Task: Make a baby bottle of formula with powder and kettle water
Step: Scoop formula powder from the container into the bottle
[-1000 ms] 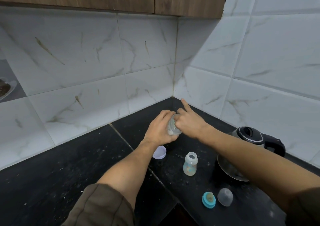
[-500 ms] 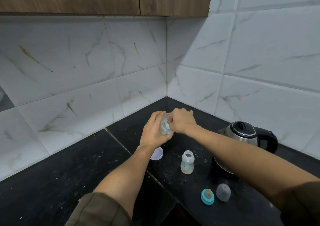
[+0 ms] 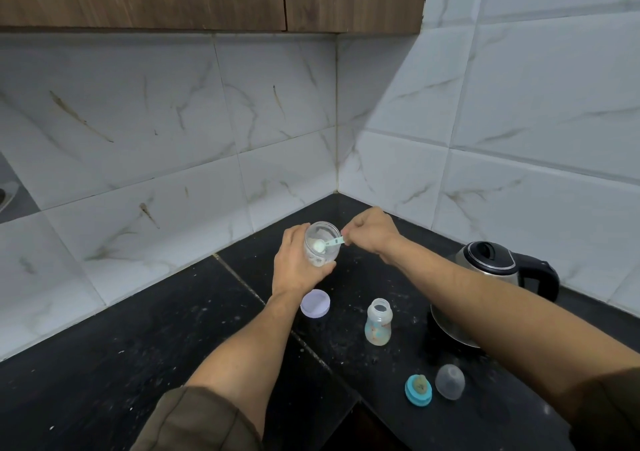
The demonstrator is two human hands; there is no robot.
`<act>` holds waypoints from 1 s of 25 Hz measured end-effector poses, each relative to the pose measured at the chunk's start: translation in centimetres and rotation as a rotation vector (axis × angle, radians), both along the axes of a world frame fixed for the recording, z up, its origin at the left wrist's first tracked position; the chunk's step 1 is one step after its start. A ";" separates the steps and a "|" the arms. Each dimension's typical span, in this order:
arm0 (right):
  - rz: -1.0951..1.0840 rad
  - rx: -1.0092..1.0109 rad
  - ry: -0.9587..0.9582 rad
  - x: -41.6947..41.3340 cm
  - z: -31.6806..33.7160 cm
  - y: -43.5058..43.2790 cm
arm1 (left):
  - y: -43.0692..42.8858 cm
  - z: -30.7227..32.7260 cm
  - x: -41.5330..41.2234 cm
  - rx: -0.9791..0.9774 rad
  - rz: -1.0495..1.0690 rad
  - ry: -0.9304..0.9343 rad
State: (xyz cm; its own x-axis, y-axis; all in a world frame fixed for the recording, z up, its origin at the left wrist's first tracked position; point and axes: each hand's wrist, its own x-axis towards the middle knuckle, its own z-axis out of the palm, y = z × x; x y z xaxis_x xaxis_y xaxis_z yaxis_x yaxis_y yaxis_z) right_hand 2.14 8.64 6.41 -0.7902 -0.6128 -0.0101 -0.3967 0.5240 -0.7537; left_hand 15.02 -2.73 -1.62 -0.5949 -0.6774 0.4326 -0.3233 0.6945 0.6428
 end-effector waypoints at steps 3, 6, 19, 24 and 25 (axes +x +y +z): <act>0.058 -0.014 0.060 0.6 0.0 0.2 | 0.2 -0.1 0.1 -0.033 -0.013 -0.011; 0.115 0.043 0.225 1.5 -0.1 -0.1 | 0.4 -0.2 0.2 -0.068 -0.022 -0.013; 0.219 0.422 0.533 2.3 -2.0 -2.2 | 0.6 -0.4 -0.3 -0.107 -0.132 -0.022; 0.071 0.181 0.069 1.2 -0.7 -2.1 | 0.3 -0.4 0.1 -0.071 -0.084 -0.061; 0.038 0.131 0.004 0.9 -0.3 -1.8 | 0.2 -0.4 0.2 -0.052 -0.063 -0.058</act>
